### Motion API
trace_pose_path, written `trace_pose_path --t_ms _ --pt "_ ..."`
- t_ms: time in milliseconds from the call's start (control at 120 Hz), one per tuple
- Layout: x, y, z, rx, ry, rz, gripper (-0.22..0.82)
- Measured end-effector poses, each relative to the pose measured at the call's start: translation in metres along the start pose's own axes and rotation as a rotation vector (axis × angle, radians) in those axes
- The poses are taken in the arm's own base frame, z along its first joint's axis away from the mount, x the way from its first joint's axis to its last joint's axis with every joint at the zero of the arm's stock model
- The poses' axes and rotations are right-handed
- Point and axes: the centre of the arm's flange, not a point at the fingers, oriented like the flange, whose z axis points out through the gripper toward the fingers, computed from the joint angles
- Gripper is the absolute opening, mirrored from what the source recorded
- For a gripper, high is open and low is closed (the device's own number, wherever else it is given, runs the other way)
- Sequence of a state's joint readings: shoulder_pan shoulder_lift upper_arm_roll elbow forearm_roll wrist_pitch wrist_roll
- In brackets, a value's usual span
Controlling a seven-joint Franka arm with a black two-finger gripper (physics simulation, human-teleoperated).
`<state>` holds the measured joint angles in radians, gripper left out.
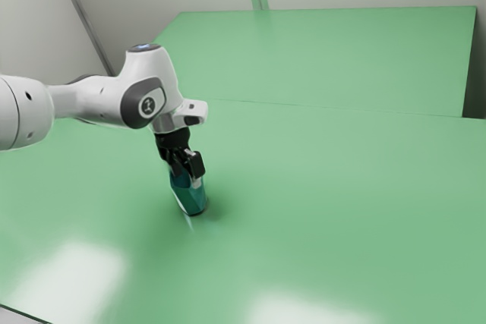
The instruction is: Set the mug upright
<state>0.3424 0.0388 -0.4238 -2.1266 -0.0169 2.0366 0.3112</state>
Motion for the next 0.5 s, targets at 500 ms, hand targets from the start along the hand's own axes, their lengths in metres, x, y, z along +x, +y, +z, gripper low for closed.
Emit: trace_pose_path --t_ms 500 --pt "0.034 0.021 -0.217 0.063 0.257 -0.076 0.59"
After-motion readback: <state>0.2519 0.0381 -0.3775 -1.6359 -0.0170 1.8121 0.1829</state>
